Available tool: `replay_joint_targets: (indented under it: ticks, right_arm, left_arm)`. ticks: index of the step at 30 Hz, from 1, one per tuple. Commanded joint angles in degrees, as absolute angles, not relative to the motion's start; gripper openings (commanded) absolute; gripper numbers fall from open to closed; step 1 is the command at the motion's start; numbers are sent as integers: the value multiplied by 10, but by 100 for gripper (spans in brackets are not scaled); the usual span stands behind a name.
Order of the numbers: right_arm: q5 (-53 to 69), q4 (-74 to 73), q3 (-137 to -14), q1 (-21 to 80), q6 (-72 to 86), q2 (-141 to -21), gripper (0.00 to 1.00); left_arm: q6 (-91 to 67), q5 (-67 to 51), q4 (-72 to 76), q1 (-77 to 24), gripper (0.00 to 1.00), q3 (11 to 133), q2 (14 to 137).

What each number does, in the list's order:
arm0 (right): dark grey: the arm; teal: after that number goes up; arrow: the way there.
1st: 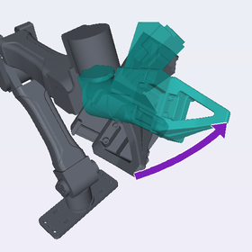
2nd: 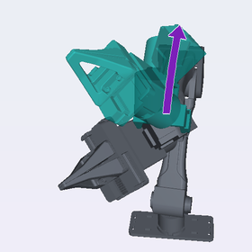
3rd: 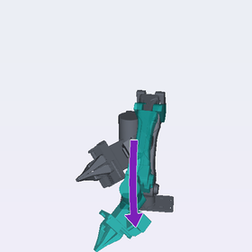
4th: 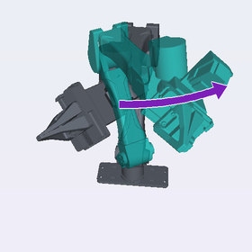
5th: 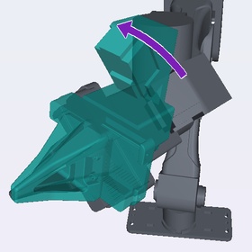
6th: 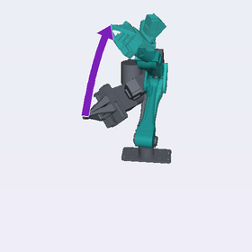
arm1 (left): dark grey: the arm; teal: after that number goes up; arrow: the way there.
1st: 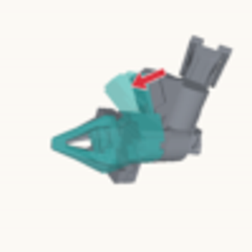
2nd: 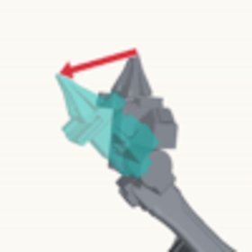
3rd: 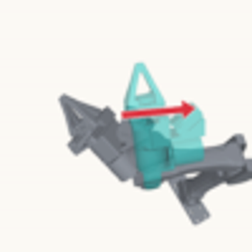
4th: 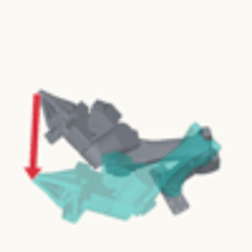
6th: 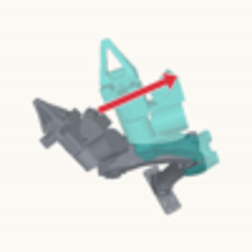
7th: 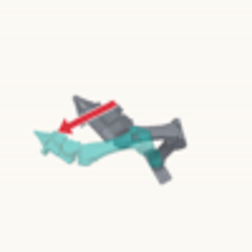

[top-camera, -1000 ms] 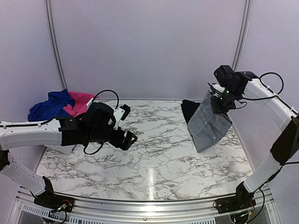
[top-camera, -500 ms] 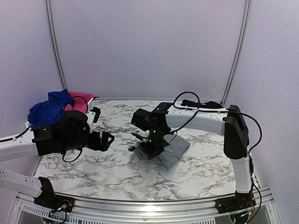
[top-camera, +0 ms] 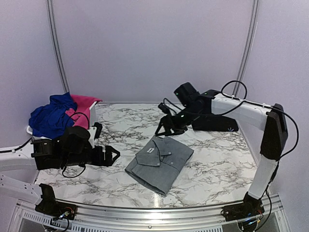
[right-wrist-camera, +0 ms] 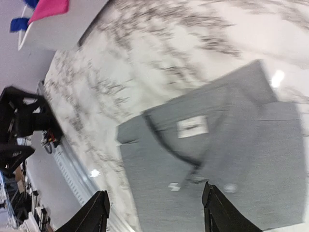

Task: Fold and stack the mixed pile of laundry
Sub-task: Rotate the square-folded shirt at the center of the board.

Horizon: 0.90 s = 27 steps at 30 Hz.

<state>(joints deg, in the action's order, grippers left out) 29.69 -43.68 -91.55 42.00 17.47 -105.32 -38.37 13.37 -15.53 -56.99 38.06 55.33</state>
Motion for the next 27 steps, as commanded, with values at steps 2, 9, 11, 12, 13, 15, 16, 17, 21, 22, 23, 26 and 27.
replay_joint_targets:
  ticks: [2, 9, 11, 12, 13, 15, 16, 17, 21, 22, 23, 26, 27]
  right_arm:
    - [294, -393, -797, 310, 83, -1063, 57]
    - [319, -352, -732, 284, 50, -1107, 54]
    - [334, -345, -708, 284, 51, -1104, 54]
    - [337, -342, -696, 284, 53, -1098, 54]
    - [343, -337, -679, 284, 57, -1090, 54]
    - [351, -328, -639, 285, 65, -1074, 54]
    - [359, -323, -620, 286, 72, -1064, 54]
    - [369, -320, -603, 288, 76, -1054, 55]
    - [426, -305, -548, 327, 100, -1009, 55]
    - [440, -302, -540, 342, 110, -999, 55]
    - [453, -302, -536, 360, 118, -989, 56]
    - [493, -297, -539, 378, 142, -955, 58]
    - [502, -297, -545, 375, 147, -941, 59]
  left_arm:
    - [-386, 93, -113, -634, 99, 482, 732]
    - [-426, 68, -115, -663, 99, 642, 992]
    - [-440, 76, -119, -659, 99, 657, 1025]
    - [-448, 78, -121, -653, 99, 659, 1034]
    - [-456, 81, -126, -647, 99, 656, 1040]
    - [-463, 82, -132, -630, 99, 643, 1041]
    - [-463, 81, -134, -622, 99, 634, 1041]
    - [-461, 79, -136, -613, 99, 626, 1041]
    - [-441, 70, -153, -571, 99, 602, 1043]
    - [-434, 71, -155, -561, 99, 598, 1040]
    - [-426, 73, -158, -554, 99, 597, 1035]
    - [-403, 76, -175, -531, 99, 606, 1018]
    - [-397, 76, -181, -527, 99, 611, 1007]
